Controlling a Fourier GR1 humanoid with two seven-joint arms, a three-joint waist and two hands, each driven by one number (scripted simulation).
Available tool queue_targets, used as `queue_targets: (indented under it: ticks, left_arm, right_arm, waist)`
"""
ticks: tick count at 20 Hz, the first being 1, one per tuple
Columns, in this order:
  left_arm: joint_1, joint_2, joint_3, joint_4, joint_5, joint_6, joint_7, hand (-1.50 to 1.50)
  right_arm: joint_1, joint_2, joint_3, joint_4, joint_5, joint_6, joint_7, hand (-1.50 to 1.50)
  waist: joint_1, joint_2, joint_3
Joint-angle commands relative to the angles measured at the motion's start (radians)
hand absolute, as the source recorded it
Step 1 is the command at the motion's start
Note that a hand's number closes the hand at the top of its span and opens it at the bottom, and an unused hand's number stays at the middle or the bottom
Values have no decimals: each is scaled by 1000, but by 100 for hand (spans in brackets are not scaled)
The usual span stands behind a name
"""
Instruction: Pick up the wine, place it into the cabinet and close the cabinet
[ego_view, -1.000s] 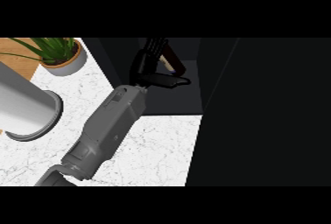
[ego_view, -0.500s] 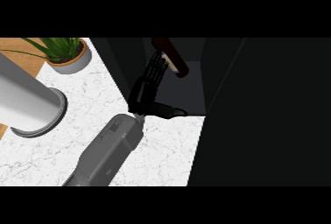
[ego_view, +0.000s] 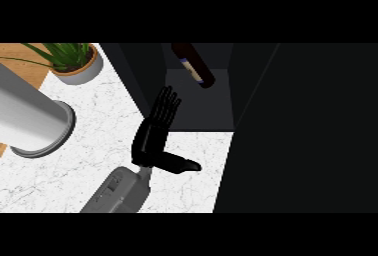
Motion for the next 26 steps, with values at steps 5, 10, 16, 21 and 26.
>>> queue_targets:
  ticks: [5, 10, 16, 21, 26]
  left_arm:
    - [250, 120, -3, -292, 47, -63, 34, -150]
    - [279, 158, 51, -247, 51, -123, -15, -150]
    - [351, 253, 115, -350, 64, -139, -19, -150]
    - [401, 313, 188, -311, 87, -244, -81, -150]
    - [443, 392, 270, -340, 149, -305, -44, -150]
  right_arm:
    - [17, -63, -1, -214, -30, 45, 123, -150]
    - [66, -110, 20, -240, -54, 112, 82, -150]
    - [47, -180, 144, -156, -75, 275, 19, 150]
    - [3, -200, 162, -185, -82, 331, 29, 150]
    - [-5, -164, 229, -232, -22, 292, 70, 150]
  waist:
    - [5, 7, -1]
    - [-17, 9, 0]
    - [-2, 6, 0]
    - [-2, 12, -1]
    - [-8, 9, -1]
